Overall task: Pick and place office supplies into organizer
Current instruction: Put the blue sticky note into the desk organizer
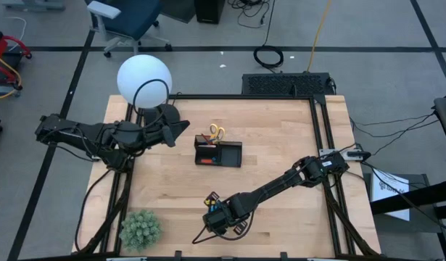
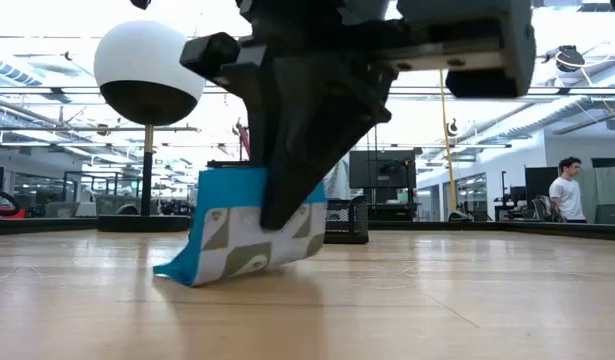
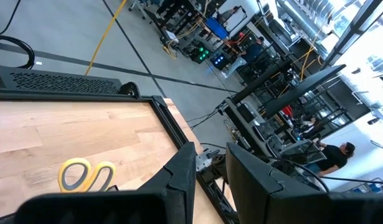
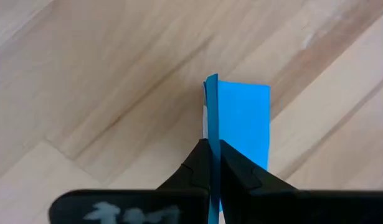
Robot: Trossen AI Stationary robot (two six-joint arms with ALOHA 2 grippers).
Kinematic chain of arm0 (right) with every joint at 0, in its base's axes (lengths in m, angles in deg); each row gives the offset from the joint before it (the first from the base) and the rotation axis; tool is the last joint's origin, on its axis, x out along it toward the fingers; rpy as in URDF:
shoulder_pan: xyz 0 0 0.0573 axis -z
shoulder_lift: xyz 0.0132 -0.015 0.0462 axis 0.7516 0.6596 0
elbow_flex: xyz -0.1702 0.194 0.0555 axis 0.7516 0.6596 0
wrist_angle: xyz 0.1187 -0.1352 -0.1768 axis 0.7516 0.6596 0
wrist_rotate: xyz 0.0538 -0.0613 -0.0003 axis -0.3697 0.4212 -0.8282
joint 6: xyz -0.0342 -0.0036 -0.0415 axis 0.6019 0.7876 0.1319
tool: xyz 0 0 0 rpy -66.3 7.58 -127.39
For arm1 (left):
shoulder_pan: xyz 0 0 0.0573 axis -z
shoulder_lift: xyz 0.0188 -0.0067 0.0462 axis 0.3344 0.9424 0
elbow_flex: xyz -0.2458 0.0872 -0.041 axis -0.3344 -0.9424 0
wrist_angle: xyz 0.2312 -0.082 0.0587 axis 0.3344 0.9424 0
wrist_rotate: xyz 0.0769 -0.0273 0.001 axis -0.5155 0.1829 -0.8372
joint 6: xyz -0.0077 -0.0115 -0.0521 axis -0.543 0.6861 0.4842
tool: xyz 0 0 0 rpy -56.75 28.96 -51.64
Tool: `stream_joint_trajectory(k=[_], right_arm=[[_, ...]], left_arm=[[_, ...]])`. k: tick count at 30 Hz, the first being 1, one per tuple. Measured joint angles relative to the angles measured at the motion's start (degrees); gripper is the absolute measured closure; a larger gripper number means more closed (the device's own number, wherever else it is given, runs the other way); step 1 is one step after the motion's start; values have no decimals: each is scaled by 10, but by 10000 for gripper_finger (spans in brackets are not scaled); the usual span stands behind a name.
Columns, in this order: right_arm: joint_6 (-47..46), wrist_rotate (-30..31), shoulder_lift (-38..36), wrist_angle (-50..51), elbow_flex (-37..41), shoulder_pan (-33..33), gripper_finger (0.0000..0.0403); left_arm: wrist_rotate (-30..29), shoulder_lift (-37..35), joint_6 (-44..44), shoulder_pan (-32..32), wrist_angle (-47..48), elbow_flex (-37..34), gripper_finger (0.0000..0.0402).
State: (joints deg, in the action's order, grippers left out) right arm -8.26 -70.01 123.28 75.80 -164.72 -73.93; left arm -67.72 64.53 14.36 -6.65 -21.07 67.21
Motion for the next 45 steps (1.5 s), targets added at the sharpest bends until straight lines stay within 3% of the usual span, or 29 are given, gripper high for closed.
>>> stream_joint_trajectory(k=[12, 28, 45], right_arm=[[-4, 46, -50, 31, -1, 31, 402], [-112, 165, -122, 75, -2, 61, 402], [-293, 131, -127, 174, -2, 140, 403]], left_arm=[[0, 0, 0, 0, 0, 0, 321], [0, 0, 0, 0, 0, 0, 321], [0, 0, 0, 0, 0, 0, 321]])
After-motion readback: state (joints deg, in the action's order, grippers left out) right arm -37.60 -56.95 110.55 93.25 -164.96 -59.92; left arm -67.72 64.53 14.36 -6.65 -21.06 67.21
